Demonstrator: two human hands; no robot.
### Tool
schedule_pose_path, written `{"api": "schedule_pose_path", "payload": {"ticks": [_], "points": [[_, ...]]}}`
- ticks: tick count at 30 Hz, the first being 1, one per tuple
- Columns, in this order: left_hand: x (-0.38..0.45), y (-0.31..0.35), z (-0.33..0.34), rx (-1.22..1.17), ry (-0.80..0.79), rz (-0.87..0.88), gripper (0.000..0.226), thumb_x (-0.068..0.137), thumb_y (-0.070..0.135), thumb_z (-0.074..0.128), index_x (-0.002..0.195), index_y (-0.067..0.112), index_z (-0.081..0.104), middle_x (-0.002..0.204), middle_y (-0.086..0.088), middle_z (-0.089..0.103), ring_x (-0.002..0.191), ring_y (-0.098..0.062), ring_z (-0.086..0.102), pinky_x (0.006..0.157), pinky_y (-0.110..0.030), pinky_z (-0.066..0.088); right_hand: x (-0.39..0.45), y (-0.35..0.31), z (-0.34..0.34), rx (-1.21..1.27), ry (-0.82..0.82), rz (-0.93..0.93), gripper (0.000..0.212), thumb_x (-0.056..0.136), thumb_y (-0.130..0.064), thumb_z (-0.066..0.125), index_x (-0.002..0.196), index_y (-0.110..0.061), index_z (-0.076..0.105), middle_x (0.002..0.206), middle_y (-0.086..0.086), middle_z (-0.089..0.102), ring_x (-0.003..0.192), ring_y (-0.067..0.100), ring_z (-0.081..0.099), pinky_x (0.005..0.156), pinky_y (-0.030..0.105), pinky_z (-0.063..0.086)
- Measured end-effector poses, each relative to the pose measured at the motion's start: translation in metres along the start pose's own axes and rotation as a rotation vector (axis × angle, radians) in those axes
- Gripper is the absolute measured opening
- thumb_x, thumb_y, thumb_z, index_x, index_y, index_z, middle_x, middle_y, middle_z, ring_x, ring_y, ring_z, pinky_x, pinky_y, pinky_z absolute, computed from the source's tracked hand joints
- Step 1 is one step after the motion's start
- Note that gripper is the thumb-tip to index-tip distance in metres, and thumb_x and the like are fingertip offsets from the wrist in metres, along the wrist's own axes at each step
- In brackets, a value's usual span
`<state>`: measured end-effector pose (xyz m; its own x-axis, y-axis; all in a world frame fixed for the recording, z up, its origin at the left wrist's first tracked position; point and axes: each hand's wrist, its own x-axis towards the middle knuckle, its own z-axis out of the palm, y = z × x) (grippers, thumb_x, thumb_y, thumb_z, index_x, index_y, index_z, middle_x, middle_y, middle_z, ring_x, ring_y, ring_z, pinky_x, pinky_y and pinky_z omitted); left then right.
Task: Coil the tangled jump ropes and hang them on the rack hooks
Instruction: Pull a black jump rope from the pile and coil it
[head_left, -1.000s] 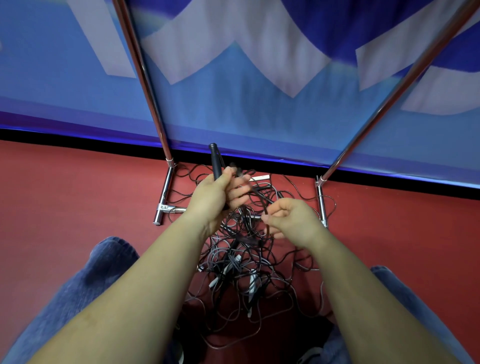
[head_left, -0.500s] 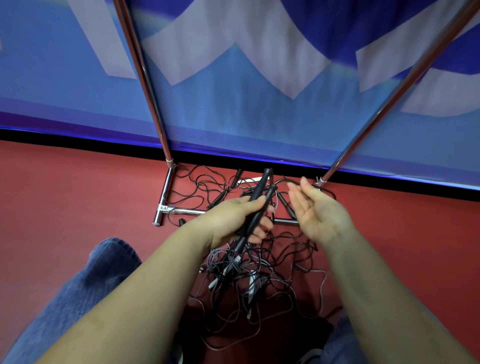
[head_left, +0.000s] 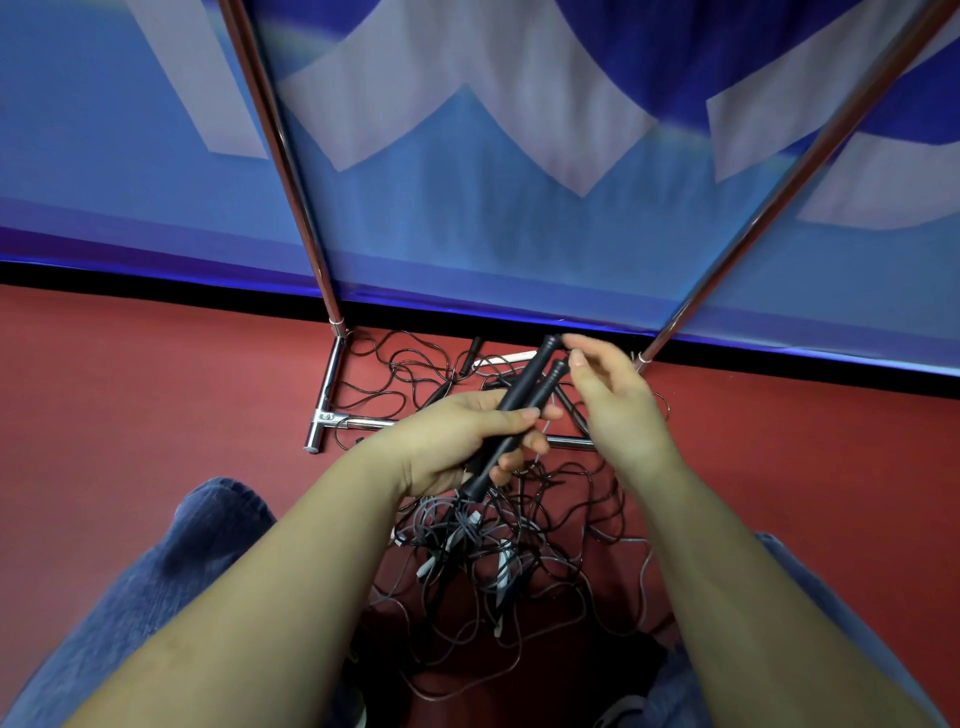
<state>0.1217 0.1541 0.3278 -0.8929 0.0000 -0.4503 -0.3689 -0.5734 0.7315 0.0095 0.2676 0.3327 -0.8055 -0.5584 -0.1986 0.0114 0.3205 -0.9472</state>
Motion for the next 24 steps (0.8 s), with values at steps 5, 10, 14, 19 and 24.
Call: {"api": "schedule_pose_path", "payload": {"ticks": [5, 10, 14, 19, 24], "points": [[-0.006, 0.006, 0.000, -0.041, -0.069, -0.049, 0.032, 0.081, 0.017, 0.053, 0.109, 0.005, 0.061, 0.071, -0.006, 0.063, 0.045, -0.008, 0.047, 0.043, -0.016, 0.041, 0.003, 0.006, -0.001, 0.104, -0.075, 0.036, 0.011, 0.098, -0.029, 0.048, 0.096, -0.024, 0.058, 0.096, -0.006, 0.065, 0.095, 0.002, 0.061, 0.092, 0.023, 0.043], [-0.007, 0.006, -0.001, -0.071, -0.084, -0.036, 0.031, 0.082, 0.016, 0.052, 0.109, 0.005, 0.062, 0.071, -0.006, 0.064, 0.045, -0.008, 0.046, 0.043, -0.016, 0.040, 0.006, 0.007, -0.003, 0.231, -0.171, 0.094, 0.020, 0.098, -0.034, 0.045, 0.093, -0.020, 0.059, 0.084, 0.001, 0.066, 0.086, 0.022, 0.065, 0.088, 0.038, 0.049], [-0.007, 0.006, 0.001, -0.061, -0.070, -0.021, 0.032, 0.081, 0.016, 0.053, 0.110, 0.005, 0.062, 0.073, -0.006, 0.066, 0.046, -0.008, 0.048, 0.044, -0.016, 0.042, 0.007, 0.007, -0.005, 0.227, -0.073, 0.012, 0.033, 0.099, -0.029, 0.046, 0.069, -0.019, 0.055, 0.060, -0.005, 0.043, 0.058, 0.011, 0.044, 0.065, 0.026, 0.040], [-0.006, 0.005, 0.002, 0.024, -0.049, -0.056, 0.035, 0.081, 0.022, 0.055, 0.110, 0.005, 0.064, 0.074, -0.008, 0.066, 0.050, -0.012, 0.055, 0.048, -0.021, 0.051, 0.008, 0.008, -0.003, 0.213, 0.093, -0.019, 0.041, 0.099, -0.028, 0.046, 0.060, -0.017, 0.045, 0.055, -0.005, 0.036, 0.049, 0.006, 0.036, 0.056, 0.021, 0.038], [-0.006, 0.003, 0.001, 0.127, -0.018, -0.182, 0.033, 0.080, 0.032, 0.058, 0.101, 0.009, 0.068, 0.062, -0.002, 0.057, 0.056, -0.014, 0.060, 0.065, -0.031, 0.060, 0.010, 0.010, -0.007, 0.220, 0.182, -0.017, 0.039, 0.099, -0.028, 0.047, 0.062, -0.016, 0.046, 0.055, -0.005, 0.034, 0.051, 0.007, 0.035, 0.059, 0.026, 0.038]]}}
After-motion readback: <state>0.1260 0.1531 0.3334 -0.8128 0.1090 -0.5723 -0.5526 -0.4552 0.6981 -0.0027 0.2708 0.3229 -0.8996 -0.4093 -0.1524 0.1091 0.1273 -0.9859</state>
